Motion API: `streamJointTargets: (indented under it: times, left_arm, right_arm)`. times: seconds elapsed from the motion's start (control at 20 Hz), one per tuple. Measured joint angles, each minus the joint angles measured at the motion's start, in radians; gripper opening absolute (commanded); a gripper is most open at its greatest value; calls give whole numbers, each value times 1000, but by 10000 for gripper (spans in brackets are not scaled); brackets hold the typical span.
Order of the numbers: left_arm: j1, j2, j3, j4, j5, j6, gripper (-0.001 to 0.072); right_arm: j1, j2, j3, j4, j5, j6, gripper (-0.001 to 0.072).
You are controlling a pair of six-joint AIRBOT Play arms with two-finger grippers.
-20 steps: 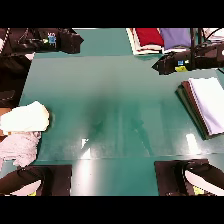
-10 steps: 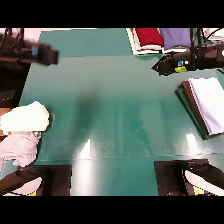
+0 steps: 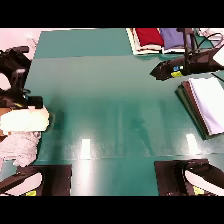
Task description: Fold the shirts.
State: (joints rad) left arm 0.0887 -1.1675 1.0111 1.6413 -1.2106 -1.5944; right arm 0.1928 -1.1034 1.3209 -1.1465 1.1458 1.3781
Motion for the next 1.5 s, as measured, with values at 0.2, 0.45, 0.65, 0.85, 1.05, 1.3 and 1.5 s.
streamJointTargets:
  times: [0.2, 0.45, 0.65, 0.85, 1.05, 1.3, 1.5]
  left_arm:
    - [21, 1, -84, 7, 51, -16, 25]
    - [10, 59, 36, 6, 27, -1, 24]
    - [-99, 197, 288, 0, 28, 15, 23]
    - [-289, 262, 555, -1, -6, 22, 22]
    - [-489, 256, 666, 0, 3, 22, 23]
    - [-672, 103, 699, -8, -20, 22, 29]
    - [-728, -68, 705, -105, -32, 30, 617]
  right_arm:
    - [0, 0, -11, 2, -20, 0, 20]
    - [0, 0, 79, 2, -32, 0, 20]
    - [-4, 0, 223, -2, -37, 0, 20]
    - [-6, 0, 372, -6, -47, 0, 20]
    - [-8, 0, 493, -8, -61, 0, 20]
    - [-8, 0, 562, -9, -68, 0, 20]
    - [-8, 0, 575, -9, -61, 0, 20]
